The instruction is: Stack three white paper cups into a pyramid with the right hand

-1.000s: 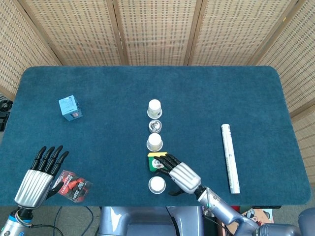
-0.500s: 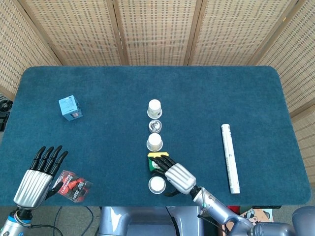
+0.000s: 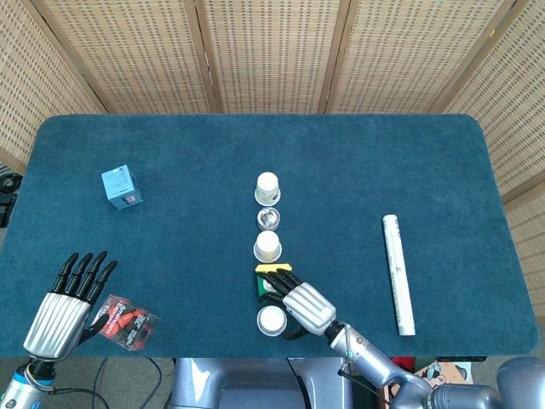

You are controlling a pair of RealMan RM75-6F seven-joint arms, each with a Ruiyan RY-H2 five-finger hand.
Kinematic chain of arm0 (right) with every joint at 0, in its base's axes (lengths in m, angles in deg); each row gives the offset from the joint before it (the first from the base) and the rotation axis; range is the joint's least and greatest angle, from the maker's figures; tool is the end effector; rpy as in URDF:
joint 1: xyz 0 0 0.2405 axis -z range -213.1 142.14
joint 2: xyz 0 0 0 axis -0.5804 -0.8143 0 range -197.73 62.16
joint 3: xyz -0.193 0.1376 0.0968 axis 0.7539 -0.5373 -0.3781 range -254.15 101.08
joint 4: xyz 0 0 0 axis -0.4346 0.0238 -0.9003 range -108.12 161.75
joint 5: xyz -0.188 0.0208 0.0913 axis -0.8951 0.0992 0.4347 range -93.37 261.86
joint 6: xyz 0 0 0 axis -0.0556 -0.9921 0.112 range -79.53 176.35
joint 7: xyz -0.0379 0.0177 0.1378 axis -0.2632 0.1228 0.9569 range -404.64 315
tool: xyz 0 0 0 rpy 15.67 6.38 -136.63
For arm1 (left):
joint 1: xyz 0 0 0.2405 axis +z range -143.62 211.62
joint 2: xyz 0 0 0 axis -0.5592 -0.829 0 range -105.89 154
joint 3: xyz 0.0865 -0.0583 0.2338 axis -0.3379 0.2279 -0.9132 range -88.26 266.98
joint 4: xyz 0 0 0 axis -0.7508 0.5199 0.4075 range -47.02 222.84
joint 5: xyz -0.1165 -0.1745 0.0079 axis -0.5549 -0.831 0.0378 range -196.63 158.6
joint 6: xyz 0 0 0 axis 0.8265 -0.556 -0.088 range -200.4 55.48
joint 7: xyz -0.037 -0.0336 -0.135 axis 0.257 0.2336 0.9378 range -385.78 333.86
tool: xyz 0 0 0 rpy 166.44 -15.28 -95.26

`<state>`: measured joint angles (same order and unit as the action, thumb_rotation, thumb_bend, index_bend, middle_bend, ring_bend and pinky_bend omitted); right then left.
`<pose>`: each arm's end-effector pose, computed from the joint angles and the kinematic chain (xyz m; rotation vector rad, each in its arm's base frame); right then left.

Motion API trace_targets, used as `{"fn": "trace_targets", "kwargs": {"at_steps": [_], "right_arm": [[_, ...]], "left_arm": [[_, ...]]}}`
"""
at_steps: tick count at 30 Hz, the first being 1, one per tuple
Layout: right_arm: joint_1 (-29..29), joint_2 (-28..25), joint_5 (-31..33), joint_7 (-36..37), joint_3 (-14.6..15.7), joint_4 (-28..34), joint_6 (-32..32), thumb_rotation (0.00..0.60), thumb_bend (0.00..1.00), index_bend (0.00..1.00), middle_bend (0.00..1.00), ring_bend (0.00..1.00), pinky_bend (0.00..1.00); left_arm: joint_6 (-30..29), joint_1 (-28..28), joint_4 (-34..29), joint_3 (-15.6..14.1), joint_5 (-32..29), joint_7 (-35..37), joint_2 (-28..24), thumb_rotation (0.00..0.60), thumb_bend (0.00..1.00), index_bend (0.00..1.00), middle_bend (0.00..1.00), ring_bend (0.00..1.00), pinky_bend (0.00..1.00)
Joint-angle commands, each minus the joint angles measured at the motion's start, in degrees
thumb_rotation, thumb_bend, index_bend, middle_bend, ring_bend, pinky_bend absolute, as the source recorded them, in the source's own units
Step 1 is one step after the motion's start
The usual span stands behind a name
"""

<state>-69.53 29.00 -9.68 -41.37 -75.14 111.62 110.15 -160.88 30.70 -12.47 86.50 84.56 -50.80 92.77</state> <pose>-0.1298 -0.2322 -0.0706 2.1349 -1.1428 1.3015 -0.2404 0.1436 0.1106 -1.6685 -0.6034 -0.9107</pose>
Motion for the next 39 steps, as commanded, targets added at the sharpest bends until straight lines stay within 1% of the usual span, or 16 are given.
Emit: {"fn": "trace_targets", "kwargs": {"at_steps": [1, 3, 6, 13, 21, 24, 30, 39], "right_arm": [[0.2, 0.4, -0.1, 0.1, 0.0, -0.5, 0.5, 0.600, 0.13, 0.44, 0.00, 0.00, 0.00], [0.3, 0.5, -0.2, 0.2, 0.0, -0.6, 0.8, 0.600, 0.13, 0.48, 0.00, 0.00, 0.00], [0.4, 0.6, -0.1, 0.0, -0.1, -0.6, 1.0, 0.600, 0.13, 0.50, 0.00, 0.00, 0.00], [0.6, 0.2, 0.1, -0.4, 0.0, -0.3, 1.2, 0.600, 0.13, 0.52, 0.00, 0.00, 0.00], [0.8, -3.6, 1.0, -2.1, -1.3, 2.4, 2.2, 0.600, 0.13, 0.52, 0.00, 0.00, 0.00], [1.0, -5.8, 1.9, -3.1, -1.8, 4.0, 2.3, 0.600, 0.13, 0.52, 0.00, 0.00, 0.00], [1.8, -9.2, 3.9, -5.5, -1.8, 6.9, 1.7, 0.600, 0.13, 0.52, 0.00, 0.00, 0.00], [2.5, -12.7, 7.5, -7.5, -2.6, 8.2, 0.5, 0.600, 0.13, 0.53, 0.00, 0.00, 0.00]], "left_arm": [[0.0, 0.0, 0.0, 0.0, 0.0, 0.0, 0.0, 0.600, 0.21, 0.00, 0.00, 0.00, 0.00], [0.1, 0.0, 0.1, 0.0, 0.0, 0.0, 0.0, 0.600, 0.21, 0.00, 0.00, 0.00, 0.00], [0.1, 0.0, 0.1, 0.0, 0.0, 0.0, 0.0, 0.600, 0.21, 0.00, 0.00, 0.00, 0.00], [-0.1, 0.0, 0.1, 0.0, 0.1, 0.1, 0.0, 0.600, 0.21, 0.00, 0.00, 0.00, 0.00], [-0.3, 0.1, 0.0, 0.0, 0.3, 0.2, -0.1, 0.600, 0.21, 0.00, 0.00, 0.00, 0.00], [-0.4, 0.1, -0.1, 0.0, 0.5, 0.1, -0.1, 0.600, 0.21, 0.00, 0.00, 0.00, 0.00], [-0.4, 0.2, -0.2, -0.2, 0.7, 0.0, -0.1, 0.600, 0.21, 0.00, 0.00, 0.00, 0.00], [-0.6, 0.3, -0.2, -0.1, 0.8, 0.0, -0.1, 0.600, 0.21, 0.00, 0.00, 0.00, 0.00]]}}
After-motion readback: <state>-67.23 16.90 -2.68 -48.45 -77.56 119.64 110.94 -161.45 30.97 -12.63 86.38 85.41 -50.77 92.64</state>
